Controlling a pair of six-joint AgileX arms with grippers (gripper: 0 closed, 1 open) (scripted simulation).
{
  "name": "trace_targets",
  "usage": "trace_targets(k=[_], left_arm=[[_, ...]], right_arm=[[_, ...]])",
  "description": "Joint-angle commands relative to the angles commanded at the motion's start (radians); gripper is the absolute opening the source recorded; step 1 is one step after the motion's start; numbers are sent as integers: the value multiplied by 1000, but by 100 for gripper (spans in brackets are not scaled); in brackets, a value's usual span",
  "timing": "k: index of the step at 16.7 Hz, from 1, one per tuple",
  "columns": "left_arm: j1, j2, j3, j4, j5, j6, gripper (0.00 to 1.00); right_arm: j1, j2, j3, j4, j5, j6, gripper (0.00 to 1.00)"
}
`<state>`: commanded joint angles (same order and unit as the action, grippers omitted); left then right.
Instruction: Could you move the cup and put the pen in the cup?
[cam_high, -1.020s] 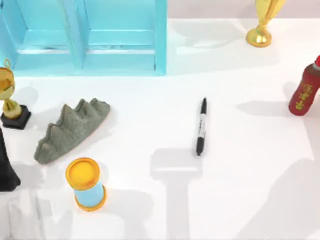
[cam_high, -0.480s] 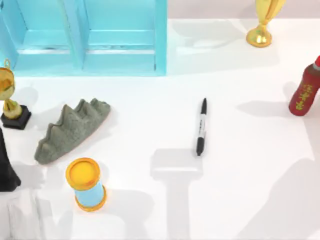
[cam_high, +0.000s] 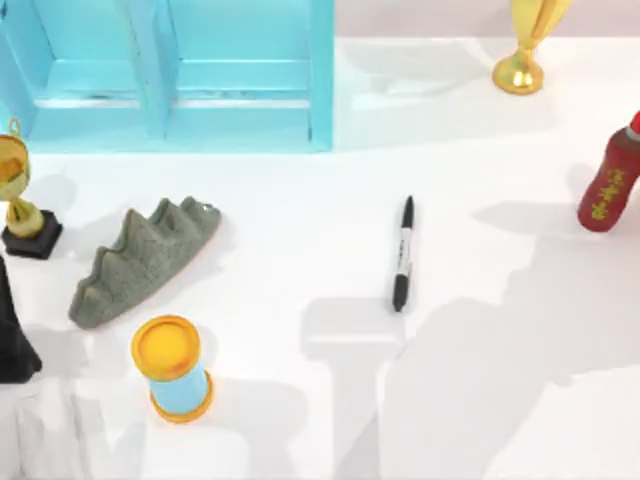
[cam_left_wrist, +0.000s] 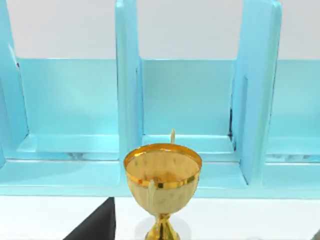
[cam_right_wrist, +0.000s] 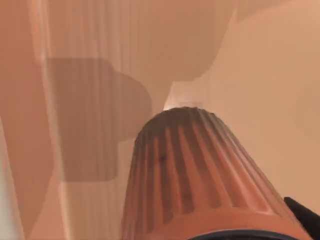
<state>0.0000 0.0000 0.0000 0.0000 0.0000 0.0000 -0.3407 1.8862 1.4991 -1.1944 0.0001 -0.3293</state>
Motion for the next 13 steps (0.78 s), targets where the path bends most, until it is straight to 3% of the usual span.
trace_targets(k=[7,13], left_arm=[[0,0,0,0,0,0,100],[0,0,0,0,0,0,100]], right_arm=[[245,-128,189,-313,-1,247,0],[262,-132,198,-329,-4,269,0]])
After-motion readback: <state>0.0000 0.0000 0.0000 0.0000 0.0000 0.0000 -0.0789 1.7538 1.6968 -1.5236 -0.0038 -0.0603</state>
